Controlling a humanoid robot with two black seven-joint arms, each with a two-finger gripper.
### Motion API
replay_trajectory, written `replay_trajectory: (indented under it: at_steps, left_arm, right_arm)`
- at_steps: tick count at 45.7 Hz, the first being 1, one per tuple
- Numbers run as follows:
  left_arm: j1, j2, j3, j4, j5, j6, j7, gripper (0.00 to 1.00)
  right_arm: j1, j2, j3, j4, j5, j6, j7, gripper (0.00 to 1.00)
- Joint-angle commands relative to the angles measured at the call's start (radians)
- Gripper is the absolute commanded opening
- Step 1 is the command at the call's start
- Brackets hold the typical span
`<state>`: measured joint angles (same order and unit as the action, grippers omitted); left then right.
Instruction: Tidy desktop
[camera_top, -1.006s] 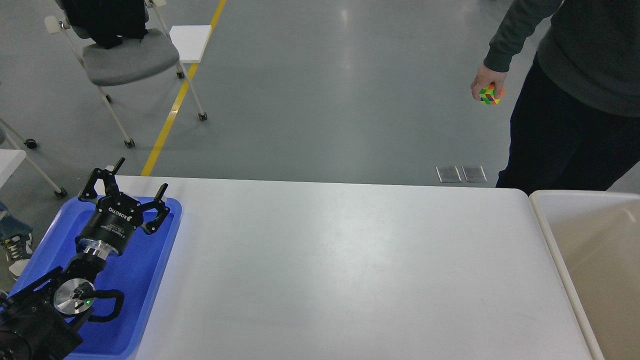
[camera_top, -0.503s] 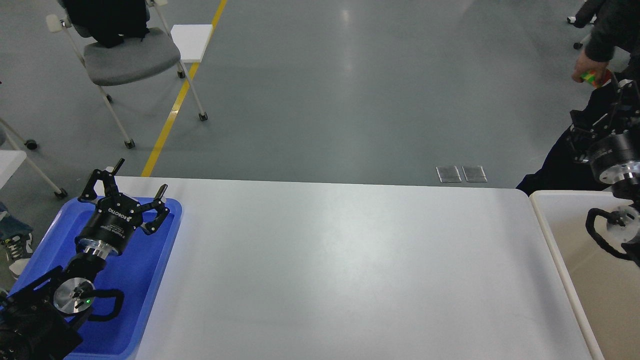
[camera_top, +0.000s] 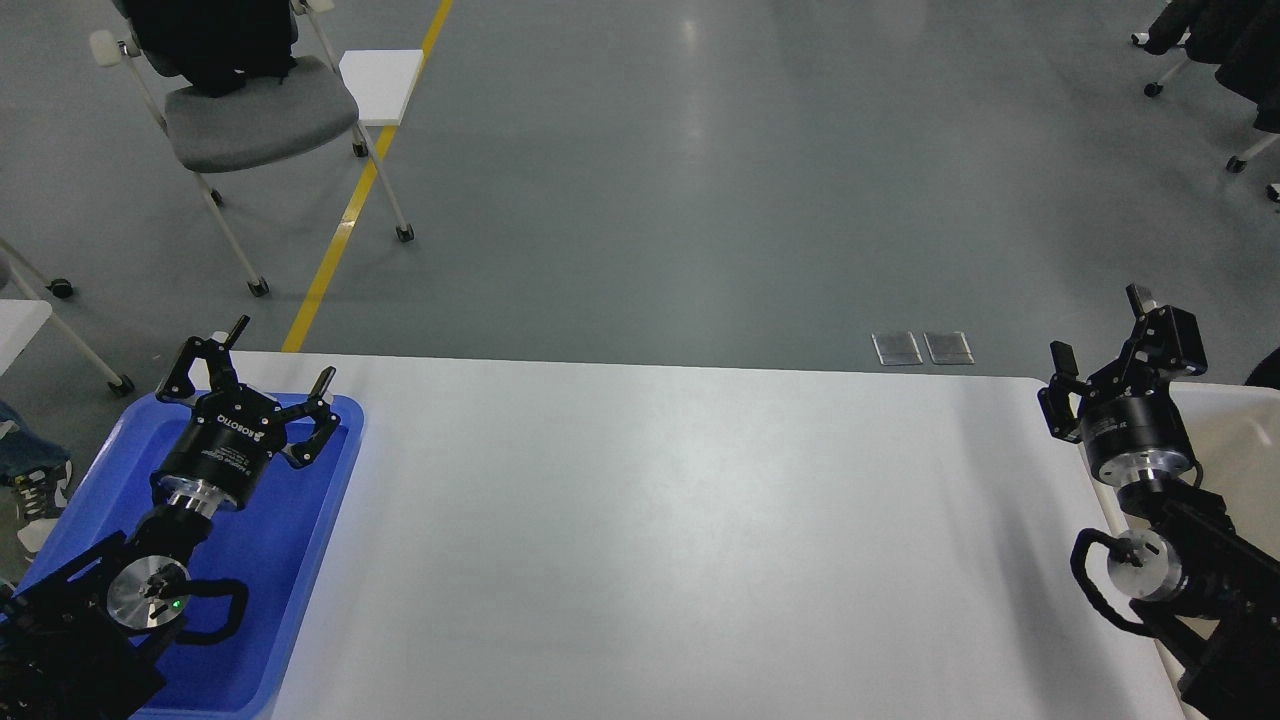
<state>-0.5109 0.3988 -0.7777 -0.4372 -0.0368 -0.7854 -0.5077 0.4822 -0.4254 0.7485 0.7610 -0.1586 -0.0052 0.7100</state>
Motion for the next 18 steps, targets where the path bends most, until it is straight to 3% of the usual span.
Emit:
replay_trajectory:
  at_steps: [1, 18]
  left_arm:
    - [0.000, 0.000, 0.000, 0.000, 0.000, 0.000, 0.000, 0.99]
    - [-0.001, 0.000, 0.000, 0.000, 0.000, 0.000, 0.000, 0.99]
  right_arm:
    - [-0.043, 0.057, 0.040, 0.020, -0.038, 0.010, 0.008, 1.00]
    - [-0.031, 0.076, 0.061, 0.046, -0.098, 0.004, 0.009, 1.00]
